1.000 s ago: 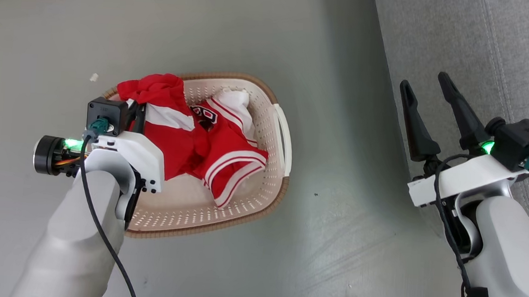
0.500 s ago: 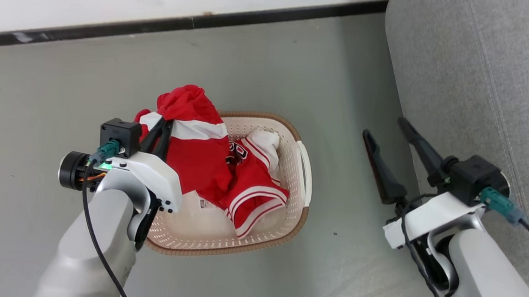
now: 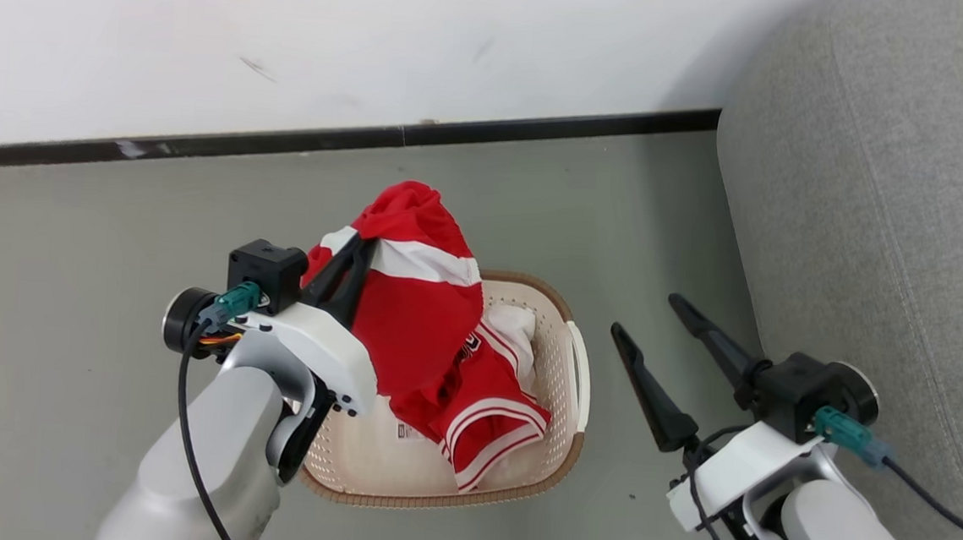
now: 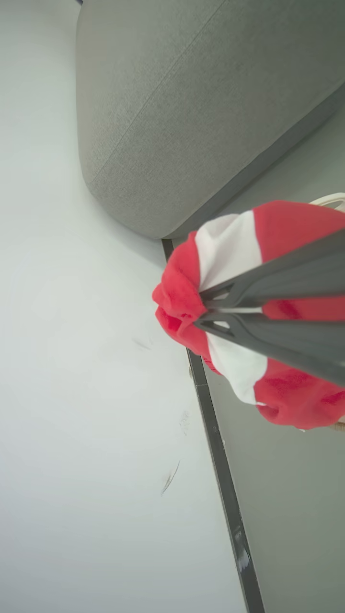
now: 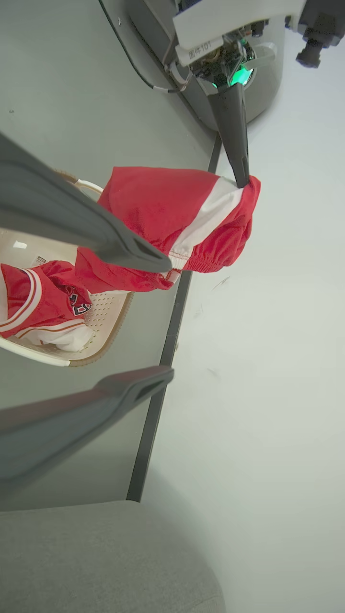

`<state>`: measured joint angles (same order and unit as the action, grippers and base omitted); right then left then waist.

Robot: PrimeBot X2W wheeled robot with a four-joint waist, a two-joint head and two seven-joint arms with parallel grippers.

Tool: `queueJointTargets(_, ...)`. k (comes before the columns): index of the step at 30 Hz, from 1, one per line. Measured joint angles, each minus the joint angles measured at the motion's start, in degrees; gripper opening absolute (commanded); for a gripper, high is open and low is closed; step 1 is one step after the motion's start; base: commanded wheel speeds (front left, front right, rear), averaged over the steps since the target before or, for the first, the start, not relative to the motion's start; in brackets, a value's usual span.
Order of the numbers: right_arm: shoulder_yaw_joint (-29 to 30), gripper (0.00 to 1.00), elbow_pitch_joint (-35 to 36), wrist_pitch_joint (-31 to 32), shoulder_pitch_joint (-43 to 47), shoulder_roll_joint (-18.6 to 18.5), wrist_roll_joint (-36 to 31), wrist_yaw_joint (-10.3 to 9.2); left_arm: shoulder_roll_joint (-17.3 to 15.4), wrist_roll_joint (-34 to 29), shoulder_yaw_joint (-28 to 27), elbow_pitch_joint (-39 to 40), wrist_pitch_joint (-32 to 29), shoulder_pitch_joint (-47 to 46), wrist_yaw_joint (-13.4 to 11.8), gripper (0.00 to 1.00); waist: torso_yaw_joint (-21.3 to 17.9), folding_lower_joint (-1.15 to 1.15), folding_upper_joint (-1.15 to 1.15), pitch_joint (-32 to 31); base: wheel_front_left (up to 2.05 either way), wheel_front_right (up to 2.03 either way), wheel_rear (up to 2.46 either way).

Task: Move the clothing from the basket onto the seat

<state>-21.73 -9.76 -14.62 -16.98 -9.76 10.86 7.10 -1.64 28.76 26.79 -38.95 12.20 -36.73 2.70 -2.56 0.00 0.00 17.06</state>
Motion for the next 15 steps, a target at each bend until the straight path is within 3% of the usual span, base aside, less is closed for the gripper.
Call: queueJointTargets(15,-8.44,1.0,0.91,0.0,2.67,-0.44,-0.29,0.0,-0.13,3.49,7.65,7.95,-0.14,2.18,-0.03,0.0,2.45,0.0,0.0,-8.03,0.0,0.0,0.0)
